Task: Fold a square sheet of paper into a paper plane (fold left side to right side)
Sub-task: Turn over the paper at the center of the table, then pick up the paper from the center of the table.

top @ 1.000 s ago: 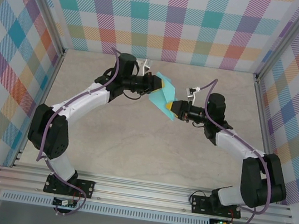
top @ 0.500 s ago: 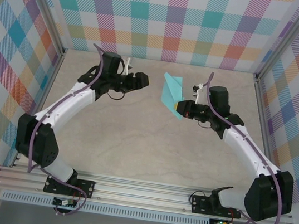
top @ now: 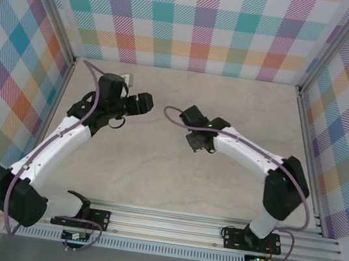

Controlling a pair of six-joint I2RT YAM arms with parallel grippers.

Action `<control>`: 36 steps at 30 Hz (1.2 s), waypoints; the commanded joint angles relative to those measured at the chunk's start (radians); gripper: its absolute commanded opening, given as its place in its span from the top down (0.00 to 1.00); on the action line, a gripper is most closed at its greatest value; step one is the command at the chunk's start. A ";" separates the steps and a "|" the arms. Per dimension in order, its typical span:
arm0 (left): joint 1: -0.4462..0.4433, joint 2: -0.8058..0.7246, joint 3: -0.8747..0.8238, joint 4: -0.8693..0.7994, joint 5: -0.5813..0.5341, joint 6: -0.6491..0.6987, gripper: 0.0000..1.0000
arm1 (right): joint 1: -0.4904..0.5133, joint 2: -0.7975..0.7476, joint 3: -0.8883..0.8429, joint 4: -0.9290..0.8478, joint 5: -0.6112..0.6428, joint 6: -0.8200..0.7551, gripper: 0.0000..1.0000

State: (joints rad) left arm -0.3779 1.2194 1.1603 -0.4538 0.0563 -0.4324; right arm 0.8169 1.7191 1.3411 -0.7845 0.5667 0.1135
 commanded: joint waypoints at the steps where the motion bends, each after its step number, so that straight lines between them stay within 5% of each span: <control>1: 0.002 -0.102 -0.044 -0.021 -0.180 -0.015 0.17 | 0.071 0.104 0.075 -0.125 0.324 -0.028 0.93; 8: 0.015 -0.157 -0.080 -0.043 -0.260 -0.043 0.11 | 0.171 0.284 0.133 -0.181 0.347 0.038 0.78; 15: 0.029 -0.109 -0.079 -0.057 -0.202 -0.055 0.11 | 0.175 0.047 -0.025 -0.014 -0.122 0.073 0.26; 19: 0.033 -0.046 -0.120 0.011 -0.040 -0.091 0.11 | 0.101 -0.151 -0.118 0.040 -0.334 0.082 0.08; 26: -0.024 0.199 -0.226 0.309 0.311 -0.223 0.17 | -0.205 -0.316 -0.250 0.151 -0.592 0.196 0.06; 30: -0.092 0.346 -0.205 0.407 0.377 -0.271 0.20 | -0.299 -0.327 -0.319 0.249 -0.698 0.245 0.07; 36: -0.154 0.508 -0.092 0.343 0.375 -0.302 0.21 | -0.330 -0.307 -0.365 0.294 -0.711 0.286 0.10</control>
State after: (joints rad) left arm -0.5110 1.6936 1.0065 -0.1284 0.3920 -0.6945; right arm 0.4969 1.4017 0.9878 -0.5583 -0.0807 0.3580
